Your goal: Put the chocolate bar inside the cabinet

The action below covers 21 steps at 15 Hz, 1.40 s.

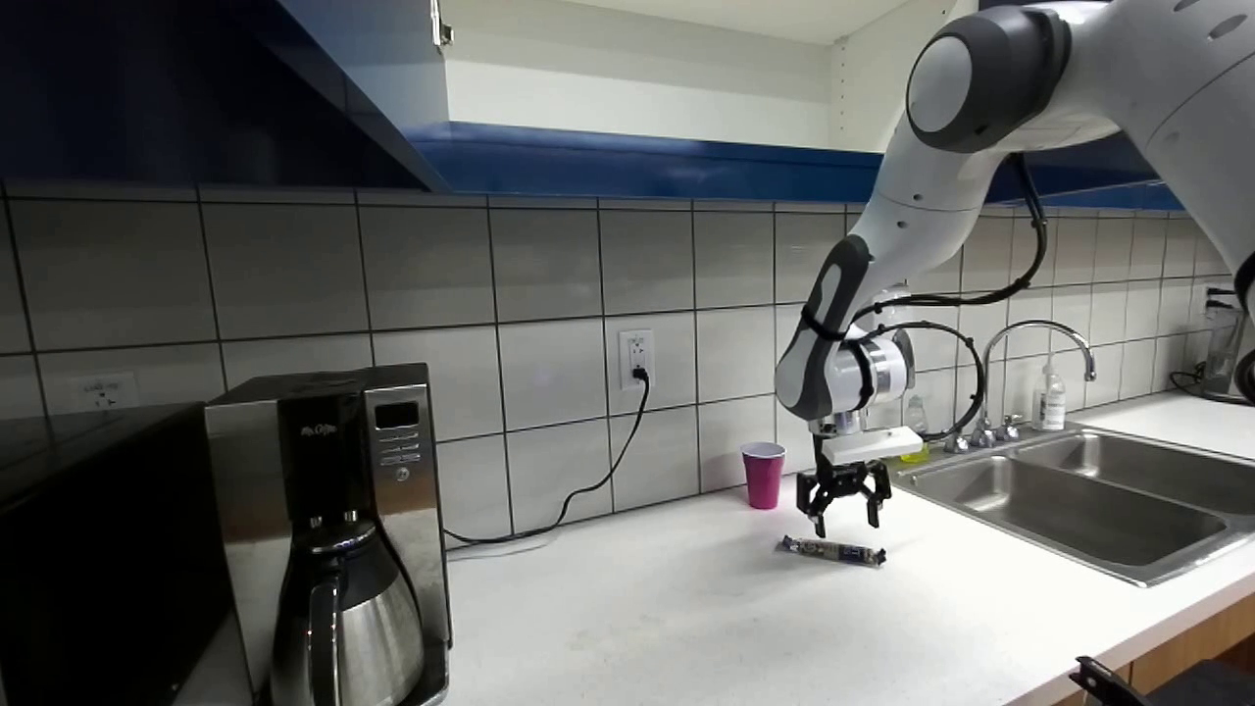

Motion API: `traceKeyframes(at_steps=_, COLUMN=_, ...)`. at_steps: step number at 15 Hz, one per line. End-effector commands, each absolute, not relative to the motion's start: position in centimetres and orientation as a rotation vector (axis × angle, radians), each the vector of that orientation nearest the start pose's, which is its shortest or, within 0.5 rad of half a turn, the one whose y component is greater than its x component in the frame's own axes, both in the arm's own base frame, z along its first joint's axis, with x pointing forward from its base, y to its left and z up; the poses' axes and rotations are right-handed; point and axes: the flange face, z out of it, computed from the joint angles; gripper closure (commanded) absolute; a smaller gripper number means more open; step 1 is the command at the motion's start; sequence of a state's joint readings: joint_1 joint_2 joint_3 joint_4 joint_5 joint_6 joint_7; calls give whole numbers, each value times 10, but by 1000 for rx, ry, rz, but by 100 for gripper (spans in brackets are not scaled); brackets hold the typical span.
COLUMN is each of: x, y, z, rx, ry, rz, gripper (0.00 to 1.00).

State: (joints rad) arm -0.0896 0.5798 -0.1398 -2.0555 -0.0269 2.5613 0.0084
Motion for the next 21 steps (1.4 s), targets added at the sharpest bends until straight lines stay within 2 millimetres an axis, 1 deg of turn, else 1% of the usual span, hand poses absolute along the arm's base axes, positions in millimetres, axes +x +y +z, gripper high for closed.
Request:
traceKeyframes(at_steps=1, x=562, y=-132, z=150, rx=-3235, ry=207, rz=131, gripper=0)
traceKeyframes(at_steps=5, x=562, y=-134, z=147, rx=-3229, ry=72, rz=102, gripper=0)
traceKeyframes(at_steps=9, x=561, y=-134, z=145, rx=-3211, ry=-149, rz=60, gripper=0)
traceKeyframes(at_steps=13, x=557, y=-138, z=141, rx=-3206, ry=-379, rz=97, gripper=0)
traceKeyframes(at_steps=17, x=555, y=-142, z=135, rx=-3193, ry=-525, rz=139, gripper=0)
traceKeyframes(at_steps=21, x=556, y=-141, z=128, rx=-3169, ry=-680, rz=168, gripper=0)
